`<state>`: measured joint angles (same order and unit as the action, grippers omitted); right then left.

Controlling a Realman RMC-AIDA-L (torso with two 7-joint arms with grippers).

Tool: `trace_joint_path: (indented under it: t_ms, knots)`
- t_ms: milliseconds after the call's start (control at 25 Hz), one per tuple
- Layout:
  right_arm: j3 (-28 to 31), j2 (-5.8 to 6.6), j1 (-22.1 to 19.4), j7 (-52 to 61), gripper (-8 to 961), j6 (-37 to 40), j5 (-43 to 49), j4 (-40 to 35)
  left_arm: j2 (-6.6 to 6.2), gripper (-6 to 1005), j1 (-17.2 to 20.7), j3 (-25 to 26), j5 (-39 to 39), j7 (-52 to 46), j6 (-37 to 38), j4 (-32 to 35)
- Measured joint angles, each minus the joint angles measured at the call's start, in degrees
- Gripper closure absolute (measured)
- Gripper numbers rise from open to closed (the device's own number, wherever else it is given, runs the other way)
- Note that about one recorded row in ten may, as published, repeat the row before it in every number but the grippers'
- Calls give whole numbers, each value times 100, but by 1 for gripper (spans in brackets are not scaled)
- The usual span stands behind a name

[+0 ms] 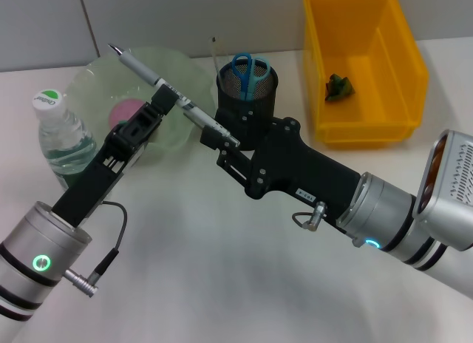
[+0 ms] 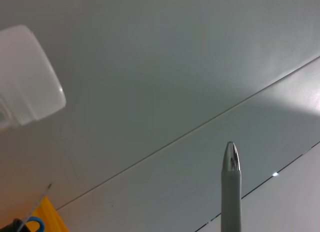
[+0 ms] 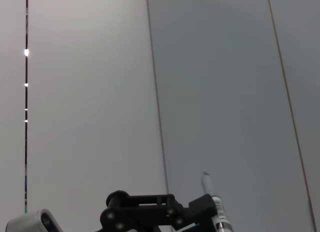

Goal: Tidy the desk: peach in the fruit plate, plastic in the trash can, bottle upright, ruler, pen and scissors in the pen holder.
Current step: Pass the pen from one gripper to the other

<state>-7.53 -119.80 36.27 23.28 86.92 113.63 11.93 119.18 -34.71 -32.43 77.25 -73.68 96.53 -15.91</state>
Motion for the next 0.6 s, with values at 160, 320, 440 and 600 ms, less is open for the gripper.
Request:
trace_joint_path:
  t_ms: [160,320,440,600]
  knots:
    - [-2,0,6,0,665,0,2,2,0,867,-4,0,0,4,-3,4]
    - [-23,0,6,0,700,5,3,3,0,867,-19,-15,-1,10,-13,13]
    - [-40,1,2,1,727,25,3,1,0,867,-25,-31,-3,37,-16,14]
    - [-54,1,-12,1,793,51,4,1,-2,868,-33,-9,57,76,-10,18]
